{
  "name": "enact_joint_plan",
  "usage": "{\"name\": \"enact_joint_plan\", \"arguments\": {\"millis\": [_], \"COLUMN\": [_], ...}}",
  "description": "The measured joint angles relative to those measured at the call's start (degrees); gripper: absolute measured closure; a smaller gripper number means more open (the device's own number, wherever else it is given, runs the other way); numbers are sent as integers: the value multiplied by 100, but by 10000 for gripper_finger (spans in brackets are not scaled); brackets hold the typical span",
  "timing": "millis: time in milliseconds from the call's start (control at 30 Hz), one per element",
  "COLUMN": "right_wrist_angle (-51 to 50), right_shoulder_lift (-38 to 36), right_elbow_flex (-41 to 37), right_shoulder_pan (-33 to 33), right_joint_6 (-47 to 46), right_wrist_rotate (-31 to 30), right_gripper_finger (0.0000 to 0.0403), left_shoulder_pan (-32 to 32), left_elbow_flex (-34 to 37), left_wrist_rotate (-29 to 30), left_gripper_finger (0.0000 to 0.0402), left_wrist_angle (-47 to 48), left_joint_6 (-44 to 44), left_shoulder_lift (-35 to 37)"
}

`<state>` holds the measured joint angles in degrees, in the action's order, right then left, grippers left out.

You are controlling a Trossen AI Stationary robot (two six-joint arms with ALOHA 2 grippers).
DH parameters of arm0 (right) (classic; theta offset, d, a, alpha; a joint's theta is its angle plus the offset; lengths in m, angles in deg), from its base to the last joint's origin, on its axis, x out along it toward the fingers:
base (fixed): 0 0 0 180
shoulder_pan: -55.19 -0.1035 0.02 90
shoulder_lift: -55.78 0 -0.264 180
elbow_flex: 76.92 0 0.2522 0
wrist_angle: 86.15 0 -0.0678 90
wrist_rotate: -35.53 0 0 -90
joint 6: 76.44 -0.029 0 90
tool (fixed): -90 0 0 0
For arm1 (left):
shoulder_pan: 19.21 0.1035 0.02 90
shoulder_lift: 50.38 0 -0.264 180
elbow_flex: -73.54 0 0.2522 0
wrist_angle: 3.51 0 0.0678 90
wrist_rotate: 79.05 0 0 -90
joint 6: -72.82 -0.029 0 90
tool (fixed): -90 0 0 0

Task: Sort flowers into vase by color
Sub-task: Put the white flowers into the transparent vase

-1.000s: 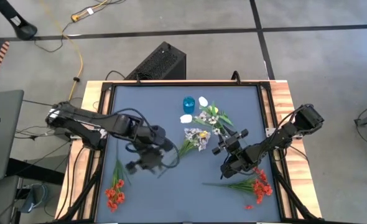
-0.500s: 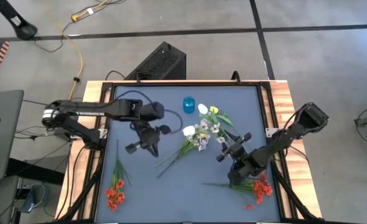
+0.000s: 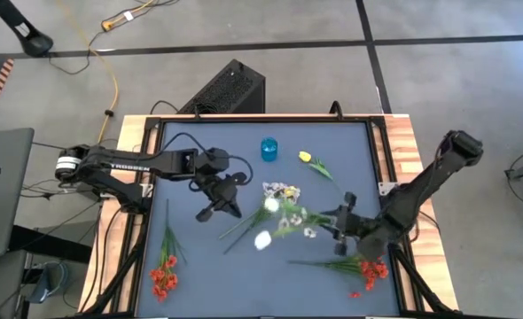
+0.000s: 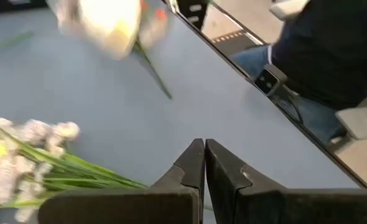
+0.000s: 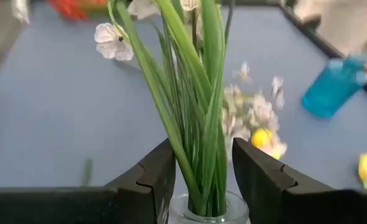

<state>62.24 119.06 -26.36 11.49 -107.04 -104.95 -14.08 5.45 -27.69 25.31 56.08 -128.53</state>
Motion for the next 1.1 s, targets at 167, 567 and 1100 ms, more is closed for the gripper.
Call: {"name": "enact_joint_plan", "arguments": {"millis": [167, 567, 1100], "right_wrist_angle": [1585, 8188, 10209], "right_shoulder_lift": [-1084, -1291, 1221], "right_elbow_flex": [-954, -3431, -3340], "right_shoulder_pan": [-19, 1363, 2565], "right_joint_6": [846, 3578, 3667], "right_wrist_rotate": [-245, 2535, 3711], "right_gripper_finger": [230, 230, 230], "left_shoulder_pan": [-168, -361, -621], "left_elbow_flex": [0, -7, -2], "left_wrist_rotate": [20, 81, 1075], "left_gripper_finger": [401, 401, 402], "left_wrist_angle": [105, -839, -3785], "left_joint_6": [-169, -380, 567], "left_shoulder_lift": [0, -175, -1800]}}
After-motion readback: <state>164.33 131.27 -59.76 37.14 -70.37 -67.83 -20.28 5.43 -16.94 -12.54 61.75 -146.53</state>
